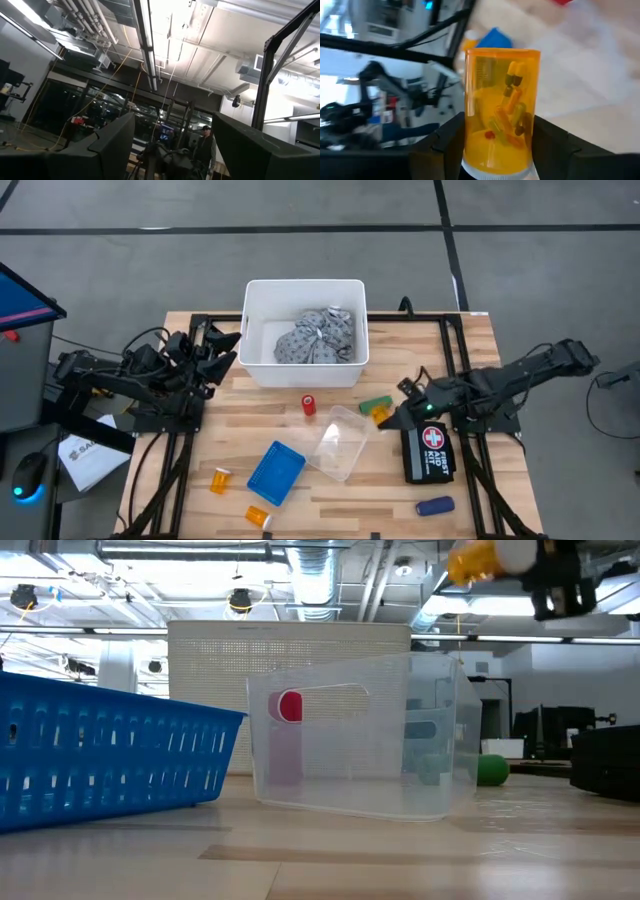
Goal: Pick & Place Medicine items
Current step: Put the top right yellow bottle into the blue bin
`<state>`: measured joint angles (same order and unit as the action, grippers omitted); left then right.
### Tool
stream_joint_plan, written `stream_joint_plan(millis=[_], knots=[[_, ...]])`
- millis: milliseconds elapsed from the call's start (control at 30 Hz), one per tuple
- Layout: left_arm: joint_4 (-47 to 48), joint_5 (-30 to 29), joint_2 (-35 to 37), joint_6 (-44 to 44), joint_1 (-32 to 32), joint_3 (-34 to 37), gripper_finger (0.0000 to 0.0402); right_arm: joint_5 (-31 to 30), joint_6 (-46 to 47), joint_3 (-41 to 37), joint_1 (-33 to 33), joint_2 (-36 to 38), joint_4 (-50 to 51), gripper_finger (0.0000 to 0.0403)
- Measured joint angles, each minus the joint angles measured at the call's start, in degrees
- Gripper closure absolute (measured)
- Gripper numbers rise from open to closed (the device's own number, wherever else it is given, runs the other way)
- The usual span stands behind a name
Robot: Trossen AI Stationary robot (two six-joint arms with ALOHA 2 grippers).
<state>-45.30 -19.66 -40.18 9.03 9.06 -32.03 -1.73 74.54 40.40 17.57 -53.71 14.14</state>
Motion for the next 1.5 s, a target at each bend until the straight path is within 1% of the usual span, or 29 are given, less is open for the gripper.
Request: stream_joint_plan(millis=[133,300,333,400,600,733,800,1033,1167,1300,1500], knots=[[0.6,0.1,0.0,0.0,0.0,0.0,0.0142,-1.2,2.0,0.0,2.9,-7.3,-12.1,0.0220],[1.1,1.6,0.0,0.3,0.0,0.0,0.0142,-1.3,3.5,0.1,4.7,-18.3,-32.1,0.0220],[1.3,1.6,0.0,0.5,0.0,0.0,0.0142,-1.3,3.6,0.9,4.9,-20.5,-34.4,0.0220],[1.5,2.0,-0.1,0.7,0.0,0.0,0.0142,-1.0,3.5,3.7,5.0,-24.7,-35.6,0.0220],[1.7,2.3,-0.1,0.9,0.0,0.0,0.0142,4.2,-1.0,16.2,4.4,-36.4,-34.9,0.0220],[1.7,3.5,-0.1,1.6,0.0,0.0,0.0142,7.9,-4.6,24.6,3.5,-42.4,-27.8,0.0220],[2.1,3.6,-0.1,2.0,0.0,0.0,0.0142,8.4,-6.1,28.4,2.9,-45.4,-25.2,0.0220],[4.0,3.6,-0.1,2.0,1.4,0.0,0.0142,12.3,-8.8,38.9,1.6,-55.9,-24.5,0.0220],[4.6,3.6,-0.1,2.0,2.1,0.0,0.0142,13.4,-9.1,44.4,1.2,-61.8,-23.5,0.0220],[4.6,3.5,-0.1,1.9,2.5,0.0,0.0142,13.9,-10.7,49.5,0.6,-65.7,-17.9,0.0220],[4.6,3.5,-0.1,1.9,2.5,0.0,0.0142,13.8,-14.1,54.5,-1.0,-67.0,-6.0,0.0220]])
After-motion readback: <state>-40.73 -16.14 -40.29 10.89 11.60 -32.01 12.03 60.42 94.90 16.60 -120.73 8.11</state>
